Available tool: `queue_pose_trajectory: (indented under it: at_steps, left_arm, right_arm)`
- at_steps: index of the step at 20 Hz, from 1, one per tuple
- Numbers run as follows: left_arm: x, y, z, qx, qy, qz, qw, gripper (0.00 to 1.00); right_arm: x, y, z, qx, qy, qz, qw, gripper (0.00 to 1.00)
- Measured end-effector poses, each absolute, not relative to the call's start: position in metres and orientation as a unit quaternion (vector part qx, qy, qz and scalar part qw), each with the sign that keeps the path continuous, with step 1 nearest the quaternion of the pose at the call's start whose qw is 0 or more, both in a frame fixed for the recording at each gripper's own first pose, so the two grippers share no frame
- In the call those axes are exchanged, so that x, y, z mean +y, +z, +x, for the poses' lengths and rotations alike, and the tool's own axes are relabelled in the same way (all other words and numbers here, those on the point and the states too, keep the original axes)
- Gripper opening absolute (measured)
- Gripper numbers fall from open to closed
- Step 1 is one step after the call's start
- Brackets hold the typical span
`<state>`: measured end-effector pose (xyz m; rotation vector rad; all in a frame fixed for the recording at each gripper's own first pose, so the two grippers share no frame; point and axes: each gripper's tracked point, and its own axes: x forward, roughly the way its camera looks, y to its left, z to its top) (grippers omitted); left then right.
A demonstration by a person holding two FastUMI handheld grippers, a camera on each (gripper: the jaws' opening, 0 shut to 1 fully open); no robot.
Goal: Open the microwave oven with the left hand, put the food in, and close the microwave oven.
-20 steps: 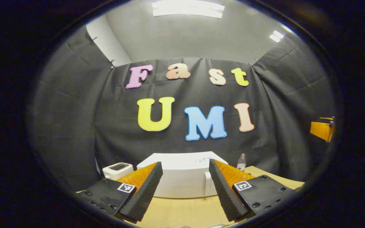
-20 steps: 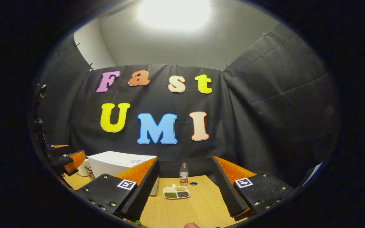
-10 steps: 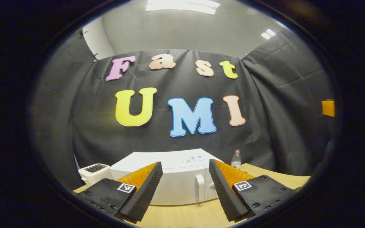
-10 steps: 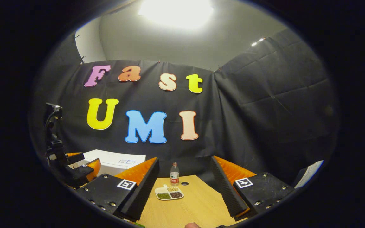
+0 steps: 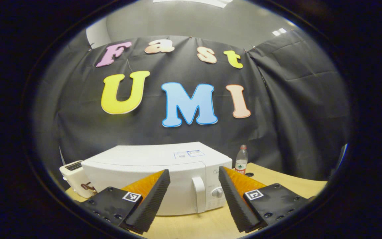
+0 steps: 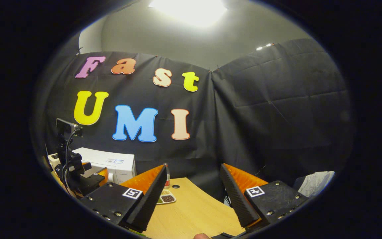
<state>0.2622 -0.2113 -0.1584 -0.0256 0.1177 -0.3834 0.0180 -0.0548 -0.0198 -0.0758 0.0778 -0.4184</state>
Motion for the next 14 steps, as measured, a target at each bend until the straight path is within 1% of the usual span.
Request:
queue_pose_trajectory:
  at_steps: [1, 2, 3, 4, 5, 6, 7, 8, 9, 11, 12, 13, 14]
  left_arm:
    - [-0.217, -0.169, 0.267, 0.067, -0.194, -0.011, 0.979, 0.97]
    - [-0.223, -0.179, 0.27, 0.077, -0.2, -0.007, 0.977, 0.94]
    - [-0.228, -0.188, 0.273, 0.085, -0.204, -0.004, 0.975, 0.97]
    - [-0.231, -0.195, 0.277, 0.09, -0.208, -0.001, 0.974, 0.97]
    - [-0.233, -0.202, 0.28, 0.096, -0.208, 0.004, 0.973, 1.0]
    - [-0.235, -0.208, 0.284, 0.101, -0.21, 0.007, 0.972, 0.96]
    - [-0.239, -0.215, 0.286, 0.106, -0.211, 0.009, 0.972, 0.96]
    - [-0.24, -0.22, 0.29, 0.11, -0.211, 0.013, 0.971, 0.91]
    - [-0.24, -0.225, 0.293, 0.112, -0.208, 0.017, 0.971, 0.88]
    - [-0.244, -0.235, 0.299, 0.121, -0.206, 0.024, 0.971, 0.69]
    - [-0.245, -0.239, 0.3, 0.126, -0.205, 0.025, 0.97, 0.7]
    - [-0.246, -0.245, 0.302, 0.131, -0.203, 0.023, 0.97, 0.62]
    - [-0.248, -0.248, 0.304, 0.137, -0.203, 0.018, 0.969, 0.55]
  right_arm:
    - [-0.056, -0.02, 0.017, 0.041, -0.214, -0.043, 0.975, 0.98]
    - [-0.058, -0.019, 0.015, 0.042, -0.22, -0.047, 0.973, 0.98]
    - [-0.059, -0.018, 0.013, 0.044, -0.225, -0.051, 0.972, 0.98]
    - [-0.06, -0.019, 0.012, 0.046, -0.231, -0.053, 0.97, 0.98]
    - [-0.061, -0.02, 0.01, 0.049, -0.236, -0.053, 0.969, 0.98]
    - [-0.062, -0.02, 0.008, 0.051, -0.241, -0.054, 0.968, 0.98]
    - [-0.063, -0.021, 0.006, 0.052, -0.246, -0.055, 0.966, 0.98]
    - [-0.065, -0.022, 0.005, 0.055, -0.251, -0.056, 0.965, 0.98]
    - [-0.065, -0.023, 0.004, 0.057, -0.255, -0.056, 0.964, 0.98]
    - [-0.065, -0.024, 0.001, 0.061, -0.261, -0.06, 0.962, 0.98]
    - [-0.066, -0.024, 0.001, 0.063, -0.262, -0.062, 0.961, 0.98]
    - [-0.066, -0.024, 0.001, 0.065, -0.262, -0.065, 0.961, 0.98]
    - [-0.065, -0.023, 0.001, 0.065, -0.263, -0.067, 0.96, 0.98]
